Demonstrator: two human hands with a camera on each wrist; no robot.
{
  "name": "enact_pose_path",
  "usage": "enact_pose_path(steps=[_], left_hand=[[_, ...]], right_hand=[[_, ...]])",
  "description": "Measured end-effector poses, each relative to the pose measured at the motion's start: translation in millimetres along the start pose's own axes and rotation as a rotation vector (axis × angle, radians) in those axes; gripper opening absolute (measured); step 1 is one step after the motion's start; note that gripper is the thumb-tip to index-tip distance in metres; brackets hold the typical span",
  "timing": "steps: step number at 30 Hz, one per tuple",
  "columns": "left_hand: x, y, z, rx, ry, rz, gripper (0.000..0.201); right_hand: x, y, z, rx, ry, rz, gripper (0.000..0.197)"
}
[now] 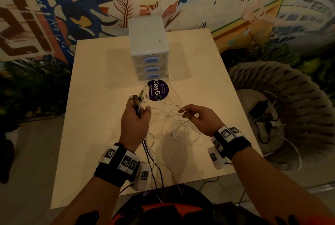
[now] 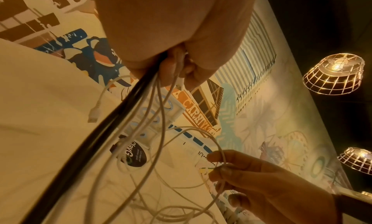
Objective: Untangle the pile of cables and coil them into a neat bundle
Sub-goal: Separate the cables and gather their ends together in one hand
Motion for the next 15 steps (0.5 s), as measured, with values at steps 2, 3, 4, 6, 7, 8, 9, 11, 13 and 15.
enact_pose_path(steps=[2, 3, 4, 6, 7, 8, 9, 11, 13, 15], left_hand=[[-0.4, 5.3, -0.9, 0.025, -0.002, 0.003, 0.012], [-0.9, 7.3, -1.3, 0.037, 0.004, 0.005, 0.013], [-1.7, 9.0, -1.7, 0.048, 0.015, 0.004, 0.013], [-4.9, 11.2, -1.8, 0.072, 0.027, -0.007, 0.014], [-6.9, 12.2, -1.9, 0.088, 0.016, -0.015, 0.015], [-8.1, 13.9, -2.6, 0.11, -0.007, -0.03, 0.017], [-9.0, 16.1, -3.6, 0.137, -0.037, -0.045, 0.02], [-7.0, 20.7, -7.5, 0.204, -0.098, -0.083, 0.025], [-3.4, 25.6, -10.1, 0.274, -0.134, -0.155, 0.031], [-0.9, 29.4, -10.4, 0.309, -0.139, -0.199, 0.026]], right_hand=[[0.2, 2.5, 1.4, 0.019, -0.022, 0.027, 0.022], [0.6, 4.4, 2.0, 0.038, -0.034, 0.041, 0.021], [1.0, 6.9, 2.4, 0.059, -0.051, 0.058, 0.021], [3.6, 11.2, 3.3, 0.089, -0.086, 0.089, 0.021], [5.5, 12.8, 3.5, 0.095, -0.102, 0.108, 0.022], [6.8, 14.4, 3.7, 0.095, -0.115, 0.133, 0.023], [8.4, 15.9, 4.0, 0.095, -0.126, 0.154, 0.024], [10.6, 17.9, 4.3, 0.09, -0.151, 0.164, 0.026], [13.4, 18.8, 4.8, 0.076, -0.195, 0.157, 0.027], [14.9, 18.6, 4.7, 0.057, -0.239, 0.157, 0.026]])
Point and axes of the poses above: each hand's wrist, its own z-axis away from the middle knuckle, its own y-axis out of the palm, x = y × z, the point moved 1 cm from there along -z, towards the middle knuckle, and after that the axes turned 8 degrees about -z, right-handed, at the moved point
